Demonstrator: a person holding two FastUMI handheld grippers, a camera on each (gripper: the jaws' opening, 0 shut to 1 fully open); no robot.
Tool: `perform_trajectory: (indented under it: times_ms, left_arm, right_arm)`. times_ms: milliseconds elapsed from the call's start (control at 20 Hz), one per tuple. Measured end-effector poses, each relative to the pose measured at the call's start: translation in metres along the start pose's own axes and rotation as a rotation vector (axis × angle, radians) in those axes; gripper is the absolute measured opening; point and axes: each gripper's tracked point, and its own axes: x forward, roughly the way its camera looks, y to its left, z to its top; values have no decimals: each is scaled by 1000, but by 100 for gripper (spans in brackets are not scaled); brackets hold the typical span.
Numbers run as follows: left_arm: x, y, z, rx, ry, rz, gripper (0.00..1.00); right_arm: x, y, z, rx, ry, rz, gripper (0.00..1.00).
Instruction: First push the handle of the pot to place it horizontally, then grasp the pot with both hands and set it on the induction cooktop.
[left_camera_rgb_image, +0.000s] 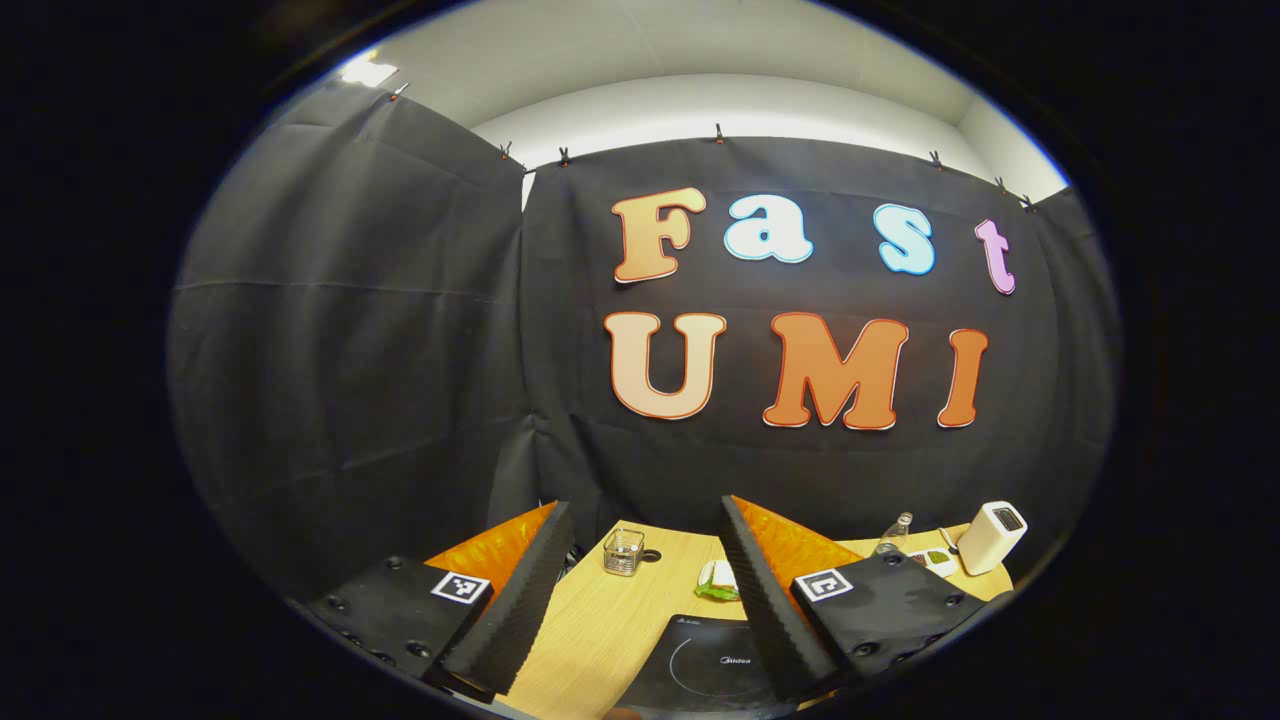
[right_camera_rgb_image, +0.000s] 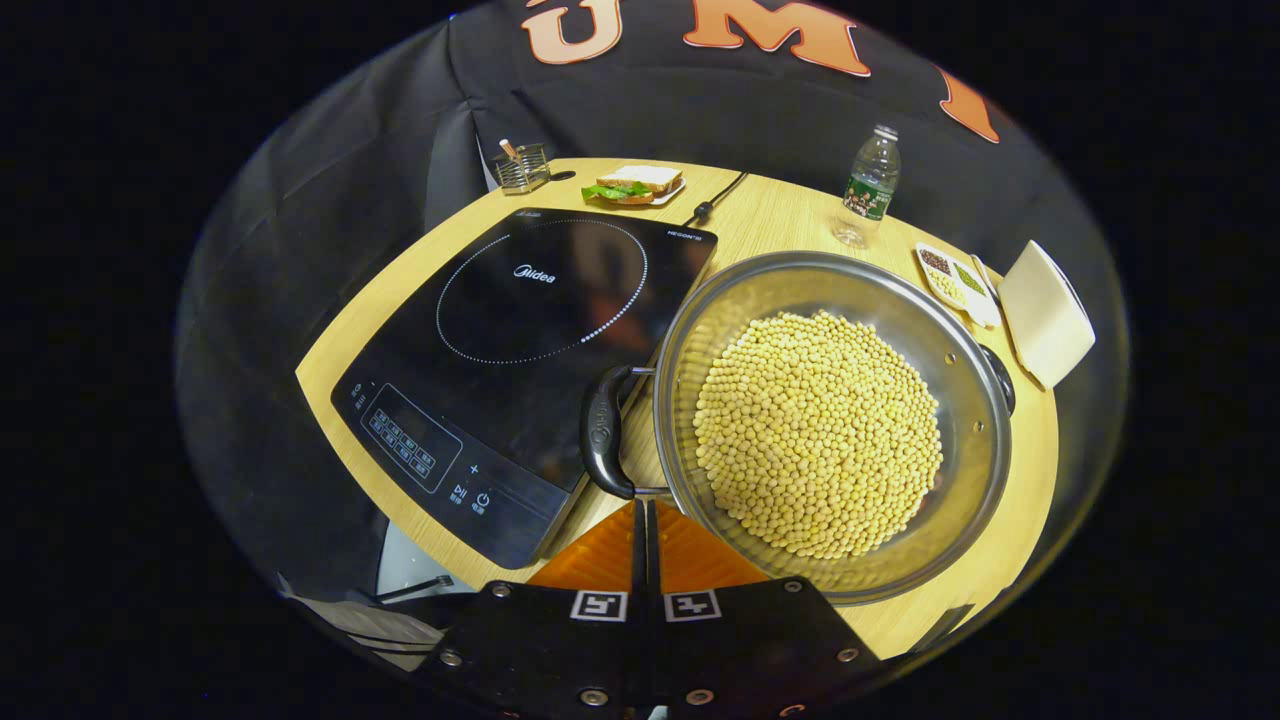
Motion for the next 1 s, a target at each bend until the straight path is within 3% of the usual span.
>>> perform_trajectory:
  times_ms: [1000]
  left_arm:
    - [5,19,-8,11,22,40,95]
  right_arm:
    - [26,17,48,85,-56,47,0]
